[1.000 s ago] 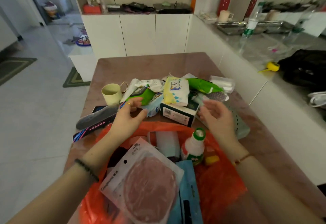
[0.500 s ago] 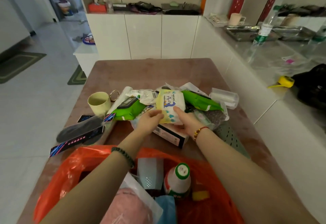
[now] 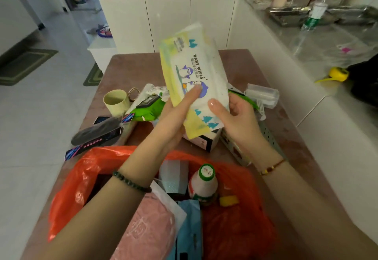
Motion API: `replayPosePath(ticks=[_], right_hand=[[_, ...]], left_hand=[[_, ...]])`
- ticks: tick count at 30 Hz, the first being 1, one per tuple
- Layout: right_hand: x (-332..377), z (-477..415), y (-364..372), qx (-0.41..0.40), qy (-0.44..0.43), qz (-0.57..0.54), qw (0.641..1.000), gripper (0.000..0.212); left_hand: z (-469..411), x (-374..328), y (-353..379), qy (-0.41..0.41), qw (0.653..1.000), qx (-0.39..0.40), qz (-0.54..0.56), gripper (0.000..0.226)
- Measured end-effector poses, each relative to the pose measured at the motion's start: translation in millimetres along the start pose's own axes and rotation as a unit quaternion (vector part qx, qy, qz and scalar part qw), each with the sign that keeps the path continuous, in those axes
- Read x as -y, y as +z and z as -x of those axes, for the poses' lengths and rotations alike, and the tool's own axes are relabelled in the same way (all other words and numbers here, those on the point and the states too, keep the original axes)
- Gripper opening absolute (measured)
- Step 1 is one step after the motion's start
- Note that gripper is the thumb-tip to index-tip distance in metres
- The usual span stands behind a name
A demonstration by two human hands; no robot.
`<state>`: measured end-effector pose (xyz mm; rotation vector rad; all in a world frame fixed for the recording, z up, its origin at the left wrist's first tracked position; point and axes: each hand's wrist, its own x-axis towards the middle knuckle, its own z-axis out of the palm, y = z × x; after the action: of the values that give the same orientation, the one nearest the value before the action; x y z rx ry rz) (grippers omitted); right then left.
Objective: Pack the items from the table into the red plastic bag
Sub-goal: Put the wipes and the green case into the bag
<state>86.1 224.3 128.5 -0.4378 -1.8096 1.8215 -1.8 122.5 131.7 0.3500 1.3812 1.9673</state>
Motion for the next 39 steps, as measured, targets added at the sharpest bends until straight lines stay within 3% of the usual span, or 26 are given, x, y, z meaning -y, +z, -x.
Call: replayPosePath(ticks=[3, 6, 8, 9, 10, 12, 14, 16, 18, 20, 24, 30, 33, 36, 39], right_hand=[[26, 41, -13, 0.053, -0.059, 0.052, 0.996, 0.018], [8, 87, -38, -0.088, -0.054, 0.222, 0.97, 0.039], [-19, 118, -56, -0.183, 0.031, 0.368, 0.911, 0.066], [-35, 135, -64, -0.201, 0.101, 0.389, 0.893, 0.085], [-50, 150, -69, -0.205, 0.182, 0.37, 0.888, 0.1], [-78, 175, -71, -0.207, 0.317, 0.255, 0.89, 0.114], [-102, 195, -66, -0.212, 0.376, 0.168, 0.886, 0.103], [-116, 203, -65, -0.223, 0.359, 0.165, 0.891, 0.064], [-109, 204, -65, -0.241, 0.325, 0.159, 0.9, 0.029], [-93, 204, -65, -0.266, 0.3, 0.115, 0.909, 0.018], [-61, 213, -64, -0.278, 0.271, 0.062, 0.919, 0.014], [-37, 219, -56, -0.28, 0.288, -0.086, 0.912, 0.014], [-28, 216, -58, -0.306, 0.282, -0.12, 0.901, 0.015], [-19, 209, -70, -0.318, 0.261, -0.091, 0.907, 0.015], [-3, 198, -88, -0.287, 0.214, 0.041, 0.933, 0.016]], left_hand=[[41, -6, 8, 0.074, 0.997, 0.019, 0.01, 0.03], [80, 8, -9, 0.097, 0.994, 0.006, -0.059, 0.019], [102, 20, -27, 0.088, 0.99, 0.005, -0.114, 0.038], [111, 26, -36, 0.069, 0.988, 0.014, -0.137, 0.055], [120, 30, -43, 0.042, 0.985, 0.029, -0.166, 0.066], [134, 36, -52, -0.029, 0.971, 0.073, -0.228, 0.064], [142, 45, -54, -0.098, 0.94, 0.117, -0.306, 0.047], [144, 57, -57, -0.139, 0.891, 0.147, -0.407, 0.037], [143, 72, -57, -0.173, 0.843, 0.184, -0.475, 0.041], [141, 87, -57, -0.19, 0.805, 0.205, -0.524, 0.052], [128, 99, -52, -0.174, 0.796, 0.188, -0.549, 0.053], [108, 115, -31, -0.184, 0.772, 0.251, -0.554, 0.068], [107, 129, -28, -0.142, 0.736, 0.251, -0.612, 0.072], [113, 129, -29, -0.062, 0.684, 0.24, -0.686, 0.078], [115, 110, -37, 0.008, 0.697, 0.237, -0.677, 0.063]])
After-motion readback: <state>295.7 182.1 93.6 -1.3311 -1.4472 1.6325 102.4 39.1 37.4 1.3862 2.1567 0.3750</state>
